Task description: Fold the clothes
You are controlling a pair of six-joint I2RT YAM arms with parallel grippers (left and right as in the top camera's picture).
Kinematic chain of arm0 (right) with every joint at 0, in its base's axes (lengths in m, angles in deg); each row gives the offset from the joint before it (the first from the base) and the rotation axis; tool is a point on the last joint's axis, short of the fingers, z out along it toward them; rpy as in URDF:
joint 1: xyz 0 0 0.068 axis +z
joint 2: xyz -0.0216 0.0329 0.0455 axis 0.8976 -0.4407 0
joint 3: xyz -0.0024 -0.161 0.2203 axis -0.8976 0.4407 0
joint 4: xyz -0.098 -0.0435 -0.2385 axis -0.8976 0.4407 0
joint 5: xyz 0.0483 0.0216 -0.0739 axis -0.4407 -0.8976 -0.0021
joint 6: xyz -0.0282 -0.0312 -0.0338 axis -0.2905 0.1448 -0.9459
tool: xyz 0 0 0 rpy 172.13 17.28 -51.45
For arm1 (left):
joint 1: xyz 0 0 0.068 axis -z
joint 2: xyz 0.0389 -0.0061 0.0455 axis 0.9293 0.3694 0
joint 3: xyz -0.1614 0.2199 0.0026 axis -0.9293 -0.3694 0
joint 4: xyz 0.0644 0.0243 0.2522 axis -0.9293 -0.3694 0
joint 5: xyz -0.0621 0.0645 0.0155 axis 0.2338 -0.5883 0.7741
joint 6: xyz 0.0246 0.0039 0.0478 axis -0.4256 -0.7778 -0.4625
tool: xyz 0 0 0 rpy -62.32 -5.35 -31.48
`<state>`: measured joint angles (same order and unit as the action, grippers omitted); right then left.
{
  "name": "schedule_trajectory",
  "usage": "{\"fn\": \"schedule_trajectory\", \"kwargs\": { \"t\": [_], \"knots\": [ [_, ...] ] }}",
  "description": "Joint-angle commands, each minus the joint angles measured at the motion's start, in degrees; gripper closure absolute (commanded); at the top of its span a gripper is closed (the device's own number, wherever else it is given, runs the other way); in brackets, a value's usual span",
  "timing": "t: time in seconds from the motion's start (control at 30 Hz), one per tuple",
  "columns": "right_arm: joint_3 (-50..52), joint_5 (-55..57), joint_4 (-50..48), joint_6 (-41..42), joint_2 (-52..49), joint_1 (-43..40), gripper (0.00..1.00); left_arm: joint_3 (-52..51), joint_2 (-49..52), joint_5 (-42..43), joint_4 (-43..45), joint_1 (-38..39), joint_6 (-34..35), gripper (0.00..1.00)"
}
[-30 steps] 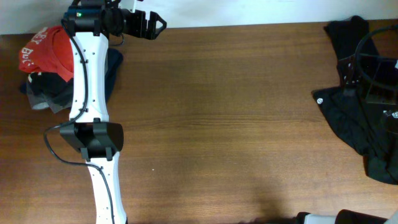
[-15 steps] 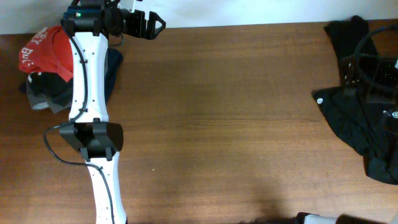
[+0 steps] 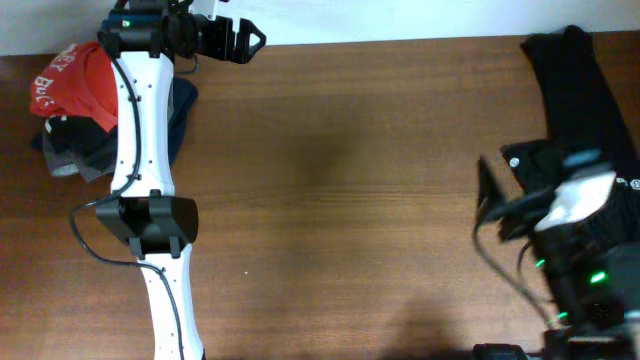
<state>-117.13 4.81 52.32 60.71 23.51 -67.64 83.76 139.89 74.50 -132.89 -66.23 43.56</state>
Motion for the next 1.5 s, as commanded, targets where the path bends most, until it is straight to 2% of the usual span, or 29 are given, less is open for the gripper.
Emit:
{"fn": "schedule_trajectory", "kwargs": {
  "t": [0.0,0.17,0.3,0.63,0.9,1.47],
  "knots": [
    [18.0,-0.9,-7.7,-0.4,12.3,1.2,0.01,1.0,-2.4,0.0,-0.1,-0.2,0.5,0.01],
    [34.3,-1.7,-13.6,-0.4,26.1,1.2,0.01,1.0,-2.4,0.0,-0.1,-0.2,0.5,0.01],
    [41.5,-1.7,-15.8,-0.4,32.3,1.2,0.01,1.0,-2.4,0.0,-0.1,-0.2,0.5,0.01],
    [50.6,4.5,-20.6,-0.4,32.9,4.0,0.01,1.0,-2.4,0.0,-0.1,-0.2,0.5,0.01],
    [50.6,4.6,-15.3,-0.4,32.9,5.3,0.01,1.0,-2.4,0.0,-0.1,-0.2,0.5,0.01],
    [50.6,4.9,-15.8,-0.4,30.8,5.3,0.01,1.0,-2.4,0.0,-0.1,-0.2,0.5,0.01]
  ]
}}
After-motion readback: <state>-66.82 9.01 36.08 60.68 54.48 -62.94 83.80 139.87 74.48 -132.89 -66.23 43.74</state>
